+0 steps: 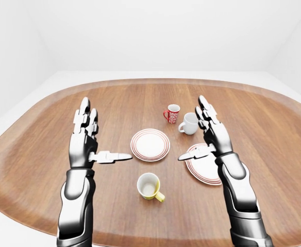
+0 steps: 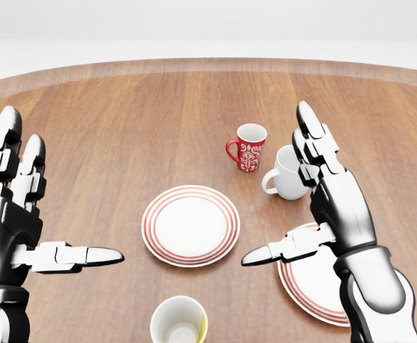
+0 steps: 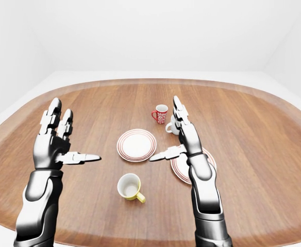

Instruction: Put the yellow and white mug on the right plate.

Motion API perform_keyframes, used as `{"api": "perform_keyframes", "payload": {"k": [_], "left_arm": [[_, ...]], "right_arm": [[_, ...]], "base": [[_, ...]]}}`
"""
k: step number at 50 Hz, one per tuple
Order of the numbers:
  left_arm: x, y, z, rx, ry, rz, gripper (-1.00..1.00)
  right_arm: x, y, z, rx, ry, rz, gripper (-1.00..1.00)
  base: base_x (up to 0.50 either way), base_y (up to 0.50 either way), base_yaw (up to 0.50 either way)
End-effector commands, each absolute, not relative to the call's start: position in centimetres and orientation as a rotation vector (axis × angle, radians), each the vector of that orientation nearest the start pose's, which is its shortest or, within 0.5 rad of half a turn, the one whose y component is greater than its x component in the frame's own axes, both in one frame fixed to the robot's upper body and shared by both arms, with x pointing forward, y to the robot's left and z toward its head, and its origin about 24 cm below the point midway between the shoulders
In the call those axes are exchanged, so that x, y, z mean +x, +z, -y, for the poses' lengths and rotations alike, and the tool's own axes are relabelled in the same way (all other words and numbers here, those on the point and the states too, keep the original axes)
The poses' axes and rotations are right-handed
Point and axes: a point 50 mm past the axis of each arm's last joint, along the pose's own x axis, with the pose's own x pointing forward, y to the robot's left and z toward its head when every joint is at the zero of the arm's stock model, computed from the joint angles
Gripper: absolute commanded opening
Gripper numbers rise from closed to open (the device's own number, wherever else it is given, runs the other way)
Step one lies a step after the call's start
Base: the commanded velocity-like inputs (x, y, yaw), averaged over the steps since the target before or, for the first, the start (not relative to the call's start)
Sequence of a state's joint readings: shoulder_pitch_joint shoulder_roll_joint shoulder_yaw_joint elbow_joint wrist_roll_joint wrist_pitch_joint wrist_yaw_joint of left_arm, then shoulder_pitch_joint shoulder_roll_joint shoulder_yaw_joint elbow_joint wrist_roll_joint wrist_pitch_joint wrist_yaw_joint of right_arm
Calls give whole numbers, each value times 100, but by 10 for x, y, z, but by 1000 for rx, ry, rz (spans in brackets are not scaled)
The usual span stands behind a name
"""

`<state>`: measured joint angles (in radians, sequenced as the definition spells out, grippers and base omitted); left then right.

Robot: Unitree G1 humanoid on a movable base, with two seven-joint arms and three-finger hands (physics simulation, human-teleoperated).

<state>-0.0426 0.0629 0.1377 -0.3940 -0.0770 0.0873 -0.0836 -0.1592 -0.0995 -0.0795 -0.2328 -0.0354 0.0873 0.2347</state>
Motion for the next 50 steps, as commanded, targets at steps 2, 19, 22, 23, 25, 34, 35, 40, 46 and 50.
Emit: {"api": "perform_keyframes", "payload": {"k": [2,19,22,23,25,34,35,40,46,50], "left_arm": [[247,141,-186,17,27,372,98],[246,143,-185,25,20,380,98],[247,143,-186,25,22,380,98],[247,143,-186,25,22,380,98],[247,142,-186,25,22,378,98],[246,145,-185,27,19,388,98],[246,144,-185,27,19,387,98],[246,145,-185,26,18,387,98],[247,143,-184,26,14,379,98],[247,143,-184,27,14,383,98]], "right_arm": [[287,115,162,-285,206,199,100],[294,95,162,-496,213,84,100],[292,90,161,-525,215,64,100],[291,89,161,-533,217,60,100],[290,86,160,-560,217,47,100],[286,82,152,-642,243,40,100],[286,82,151,-647,249,42,100],[284,78,144,-676,290,45,100],[284,73,138,-686,324,39,100],[286,74,136,-699,337,39,100]], "base": [[0,0,0],[0,0,0],[0,0,0],[0,0,0],[0,0,0],[0,0,0],[0,0,0],[0,0,0],[0,0,0],[0,0,0]]}}
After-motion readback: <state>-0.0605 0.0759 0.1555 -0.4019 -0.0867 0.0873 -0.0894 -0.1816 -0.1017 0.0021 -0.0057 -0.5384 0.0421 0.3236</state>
